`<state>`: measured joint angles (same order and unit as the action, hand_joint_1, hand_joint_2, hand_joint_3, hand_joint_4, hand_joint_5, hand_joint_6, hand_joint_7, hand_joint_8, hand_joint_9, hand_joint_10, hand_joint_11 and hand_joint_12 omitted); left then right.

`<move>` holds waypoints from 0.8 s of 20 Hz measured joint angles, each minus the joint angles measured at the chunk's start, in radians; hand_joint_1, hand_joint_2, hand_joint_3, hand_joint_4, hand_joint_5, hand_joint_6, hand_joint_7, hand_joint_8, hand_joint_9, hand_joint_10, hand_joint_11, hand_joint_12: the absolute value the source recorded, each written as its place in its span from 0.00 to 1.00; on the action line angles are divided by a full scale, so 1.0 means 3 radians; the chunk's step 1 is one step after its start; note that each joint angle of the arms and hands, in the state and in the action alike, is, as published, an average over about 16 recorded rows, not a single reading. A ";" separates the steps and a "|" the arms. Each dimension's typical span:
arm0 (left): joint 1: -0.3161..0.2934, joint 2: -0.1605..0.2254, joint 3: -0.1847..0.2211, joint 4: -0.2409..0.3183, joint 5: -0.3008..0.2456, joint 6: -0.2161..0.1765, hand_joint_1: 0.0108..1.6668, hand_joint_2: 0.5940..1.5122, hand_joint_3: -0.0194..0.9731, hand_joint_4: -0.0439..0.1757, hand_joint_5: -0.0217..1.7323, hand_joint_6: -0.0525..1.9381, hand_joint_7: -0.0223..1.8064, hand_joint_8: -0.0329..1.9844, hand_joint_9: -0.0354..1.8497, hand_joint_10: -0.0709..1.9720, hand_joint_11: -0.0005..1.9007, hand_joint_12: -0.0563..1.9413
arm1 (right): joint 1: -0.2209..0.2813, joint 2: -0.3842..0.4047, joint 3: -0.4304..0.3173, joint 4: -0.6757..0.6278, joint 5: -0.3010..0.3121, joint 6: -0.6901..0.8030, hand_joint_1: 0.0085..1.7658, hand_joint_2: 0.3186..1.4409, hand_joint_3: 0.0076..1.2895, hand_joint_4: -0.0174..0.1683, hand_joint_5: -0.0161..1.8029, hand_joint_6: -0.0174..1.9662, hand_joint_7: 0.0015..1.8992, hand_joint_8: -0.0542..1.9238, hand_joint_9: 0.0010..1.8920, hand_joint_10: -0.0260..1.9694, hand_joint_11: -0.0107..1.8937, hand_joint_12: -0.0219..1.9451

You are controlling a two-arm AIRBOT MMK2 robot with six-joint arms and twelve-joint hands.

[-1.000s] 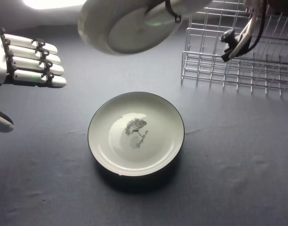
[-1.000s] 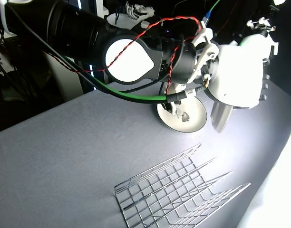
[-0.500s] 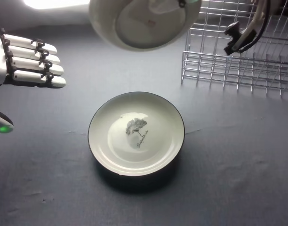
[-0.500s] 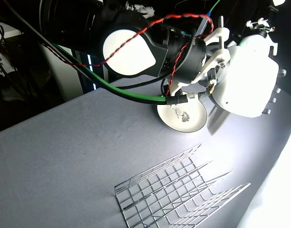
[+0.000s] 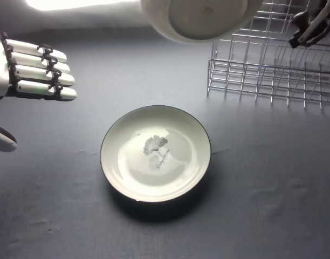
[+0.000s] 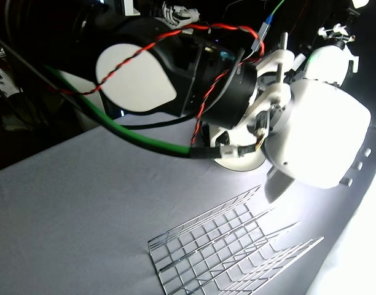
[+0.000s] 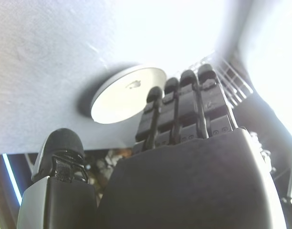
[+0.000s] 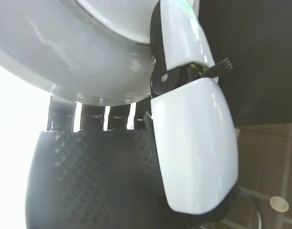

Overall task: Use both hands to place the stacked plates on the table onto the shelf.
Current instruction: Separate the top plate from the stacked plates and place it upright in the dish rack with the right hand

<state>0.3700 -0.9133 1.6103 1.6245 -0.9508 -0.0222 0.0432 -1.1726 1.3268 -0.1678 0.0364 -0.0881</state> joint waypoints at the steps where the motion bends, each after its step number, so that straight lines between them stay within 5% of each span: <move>1: 0.0000 -0.0002 0.0001 0.0000 0.0000 0.0000 0.00 0.67 0.04 0.21 0.02 0.04 0.03 0.02 0.03 0.04 0.01 0.03 | 0.0006 0.0013 0.0013 -0.0002 -0.0004 -0.0002 0.77 0.62 0.00 0.08 0.49 0.49 0.55 0.42 0.52 0.58 0.47 0.69; 16: -0.0002 -0.0026 -0.0065 -0.0007 -0.0031 -0.0011 0.00 0.67 0.04 0.21 0.03 0.04 0.02 0.02 0.03 0.04 0.01 0.03 | 0.0122 0.0220 0.0114 -0.0051 -0.0094 -0.0032 0.77 0.62 0.00 0.07 0.50 0.49 0.55 0.41 0.52 0.58 0.46 0.68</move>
<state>0.3694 -0.9212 1.5909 1.6223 -0.9601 -0.0254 0.0798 -1.1065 1.3609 -0.1832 0.0083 -0.0975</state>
